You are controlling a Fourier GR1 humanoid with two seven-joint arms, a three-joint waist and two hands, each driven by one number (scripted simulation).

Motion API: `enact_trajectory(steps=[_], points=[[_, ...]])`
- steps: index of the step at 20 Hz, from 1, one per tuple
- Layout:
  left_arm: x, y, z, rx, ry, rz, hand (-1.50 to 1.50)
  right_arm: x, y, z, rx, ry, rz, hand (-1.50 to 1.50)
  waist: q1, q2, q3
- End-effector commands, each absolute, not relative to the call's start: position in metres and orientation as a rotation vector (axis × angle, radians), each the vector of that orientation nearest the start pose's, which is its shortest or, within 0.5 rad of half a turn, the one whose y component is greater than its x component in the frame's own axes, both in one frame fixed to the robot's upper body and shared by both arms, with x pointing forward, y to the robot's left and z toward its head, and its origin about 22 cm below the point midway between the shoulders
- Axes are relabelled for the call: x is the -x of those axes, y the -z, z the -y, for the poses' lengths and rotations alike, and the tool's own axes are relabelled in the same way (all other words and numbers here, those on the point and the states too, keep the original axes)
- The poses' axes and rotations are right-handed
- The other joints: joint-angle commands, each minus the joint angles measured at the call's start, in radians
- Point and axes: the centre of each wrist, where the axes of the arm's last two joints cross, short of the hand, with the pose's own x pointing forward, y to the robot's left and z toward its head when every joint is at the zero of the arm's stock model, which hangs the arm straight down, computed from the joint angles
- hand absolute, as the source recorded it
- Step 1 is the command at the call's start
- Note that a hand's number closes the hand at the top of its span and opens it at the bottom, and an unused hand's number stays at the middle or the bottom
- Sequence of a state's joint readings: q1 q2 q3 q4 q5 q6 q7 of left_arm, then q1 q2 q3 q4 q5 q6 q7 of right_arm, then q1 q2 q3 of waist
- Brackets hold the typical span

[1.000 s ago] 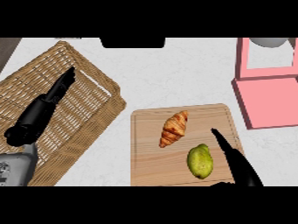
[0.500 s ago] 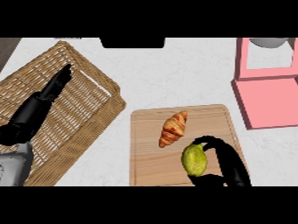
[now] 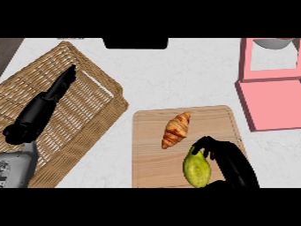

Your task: Pick the pear from the cutting board and place it in the cardboard box

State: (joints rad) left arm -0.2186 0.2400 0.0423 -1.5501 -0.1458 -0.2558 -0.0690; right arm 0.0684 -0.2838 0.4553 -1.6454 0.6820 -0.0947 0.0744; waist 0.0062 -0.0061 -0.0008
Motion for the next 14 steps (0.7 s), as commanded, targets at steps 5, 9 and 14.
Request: enact_trajectory(steps=[5, 9, 14], points=[[-0.293, -0.061, -0.26, -0.075, 0.529, 1.731, 0.0, -0.173, -0.034, 0.195, 0.038, -1.918, 1.904, 1.5, 0.005, -0.016, 0.002], [-0.293, -0.069, -0.277, -0.125, 0.5, 1.723, 0.0, -0.163, -0.078, 0.226, 0.039, -2.059, 2.158, 1.5, -0.041, -0.011, 0.003], [-0.285, -0.058, -0.281, -0.131, 0.489, 1.739, 0.0, -0.158, -0.113, 0.285, 0.114, -1.86, 2.296, 1.5, -0.053, 0.0, 0.003]])
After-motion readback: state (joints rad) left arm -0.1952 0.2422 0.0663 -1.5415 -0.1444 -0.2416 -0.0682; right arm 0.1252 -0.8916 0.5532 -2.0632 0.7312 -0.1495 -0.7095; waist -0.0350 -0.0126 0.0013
